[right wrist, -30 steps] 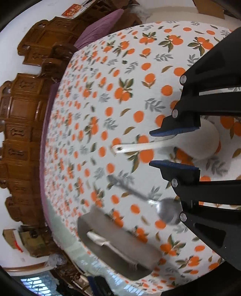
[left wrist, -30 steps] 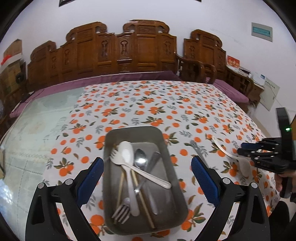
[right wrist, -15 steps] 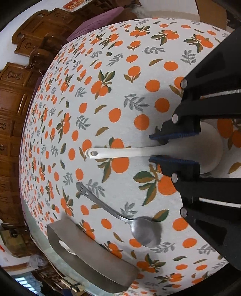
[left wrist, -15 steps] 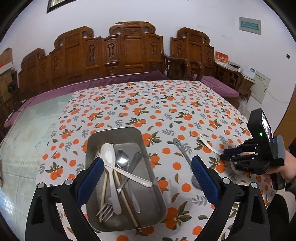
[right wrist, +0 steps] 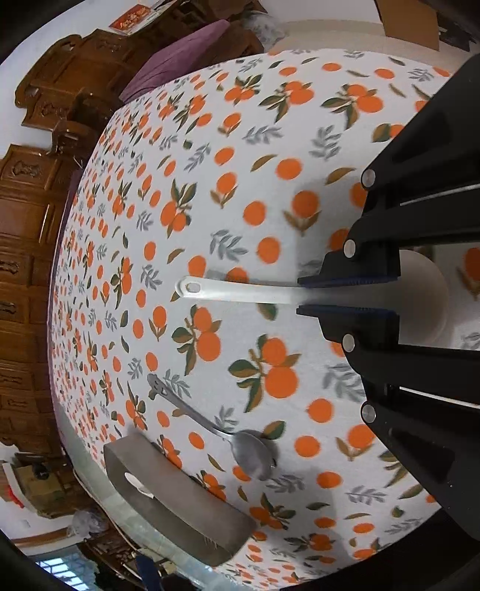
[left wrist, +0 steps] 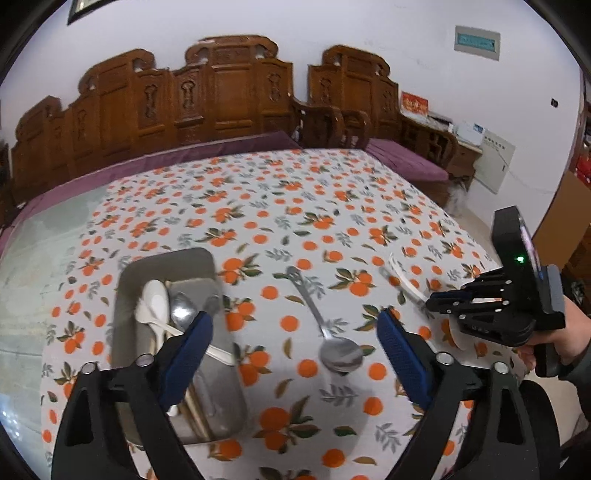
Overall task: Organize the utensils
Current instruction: 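Grasp the white plastic spoon on the tablecloth with the right gripper, then grasp the metal spoon with the left gripper while the right gripper holds the white spoon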
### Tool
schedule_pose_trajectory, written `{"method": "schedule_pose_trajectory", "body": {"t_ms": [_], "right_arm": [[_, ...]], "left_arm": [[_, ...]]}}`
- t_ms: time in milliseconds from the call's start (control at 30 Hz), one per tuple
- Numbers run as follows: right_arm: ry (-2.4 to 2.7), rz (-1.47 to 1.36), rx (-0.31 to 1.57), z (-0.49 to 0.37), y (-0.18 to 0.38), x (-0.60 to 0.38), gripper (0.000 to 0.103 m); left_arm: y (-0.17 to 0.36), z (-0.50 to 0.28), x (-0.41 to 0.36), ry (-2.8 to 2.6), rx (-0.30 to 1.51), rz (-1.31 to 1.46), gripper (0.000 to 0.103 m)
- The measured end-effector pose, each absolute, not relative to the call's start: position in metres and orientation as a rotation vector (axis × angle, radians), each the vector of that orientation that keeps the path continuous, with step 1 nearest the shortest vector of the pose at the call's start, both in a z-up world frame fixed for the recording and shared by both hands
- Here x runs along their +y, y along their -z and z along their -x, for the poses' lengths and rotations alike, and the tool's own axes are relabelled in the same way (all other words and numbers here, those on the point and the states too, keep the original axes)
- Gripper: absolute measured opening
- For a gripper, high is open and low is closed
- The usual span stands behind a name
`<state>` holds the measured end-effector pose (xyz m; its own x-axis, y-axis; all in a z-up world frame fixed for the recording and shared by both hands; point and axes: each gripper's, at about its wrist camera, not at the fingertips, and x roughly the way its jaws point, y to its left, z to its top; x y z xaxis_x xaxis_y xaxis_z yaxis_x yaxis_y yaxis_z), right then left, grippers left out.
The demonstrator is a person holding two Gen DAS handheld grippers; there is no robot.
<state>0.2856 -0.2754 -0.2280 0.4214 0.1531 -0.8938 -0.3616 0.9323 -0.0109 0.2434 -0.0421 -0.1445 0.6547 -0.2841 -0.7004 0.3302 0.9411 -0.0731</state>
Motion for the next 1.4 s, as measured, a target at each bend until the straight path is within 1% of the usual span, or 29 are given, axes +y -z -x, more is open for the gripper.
{"method": "schedule_pose_trajectory", "body": {"t_ms": [100,200,367,433,467,600,733,867,900,933,1000,1200,1267,1367,1400], "right_arm": [[-0.327,0.215,1.094,-0.276,0.233,-0.283,0.011],[-0.309,0.224,1.099,-0.269,0.241,-0.29,0.011],[-0.31,0.217,1.087,-0.262,0.245,-0.298,0.011],[-0.314,0.213,1.087,-0.261,0.246,-0.3,0.012],[-0.314,0.208,1.087,-0.261,0.246,-0.3,0.012],[-0.317,0.207,1.082,-0.261,0.246,-0.3,0.012],[-0.323,0.179,1.089,-0.262,0.246,-0.304,0.012],[-0.308,0.174,1.084,-0.261,0.246,-0.302,0.012],[-0.306,0.172,1.084,-0.262,0.246,-0.303,0.012],[-0.303,0.168,1.085,-0.262,0.246,-0.303,0.012],[-0.296,0.158,1.084,-0.261,0.247,-0.303,0.012],[-0.28,0.157,1.087,-0.261,0.247,-0.302,0.012],[-0.282,0.161,1.092,-0.262,0.247,-0.302,0.012],[-0.281,0.167,1.099,-0.263,0.247,-0.301,0.012],[-0.279,0.172,1.101,-0.264,0.246,-0.3,0.012]], "left_arm": [[0.151,-0.247,-0.054,0.359,0.827,-0.057,0.079],[0.159,-0.251,-0.068,0.348,0.851,-0.082,0.078],[0.178,-0.268,-0.08,0.332,0.933,-0.062,0.07],[0.187,-0.276,-0.084,0.313,0.97,-0.067,0.065],[0.19,-0.279,-0.084,0.307,0.985,-0.064,0.063],[0.207,-0.291,-0.093,0.294,1.073,-0.077,0.051],[0.219,-0.3,-0.102,0.287,1.12,-0.113,0.046],[0.227,-0.314,-0.103,0.275,1.155,-0.101,0.045],[0.229,-0.318,-0.103,0.27,1.165,-0.102,0.044],[0.231,-0.32,-0.103,0.268,1.172,-0.097,0.037],[0.24,-0.327,-0.102,0.257,1.21,-0.08,0.034],[0.243,-0.335,-0.104,0.248,1.211,-0.078,0.033],[0.244,-0.336,-0.106,0.233,1.215,-0.101,0.03],[0.244,-0.333,-0.11,0.214,1.208,-0.144,0.024],[0.243,-0.332,-0.11,0.215,1.206,-0.144,0.015]]}}
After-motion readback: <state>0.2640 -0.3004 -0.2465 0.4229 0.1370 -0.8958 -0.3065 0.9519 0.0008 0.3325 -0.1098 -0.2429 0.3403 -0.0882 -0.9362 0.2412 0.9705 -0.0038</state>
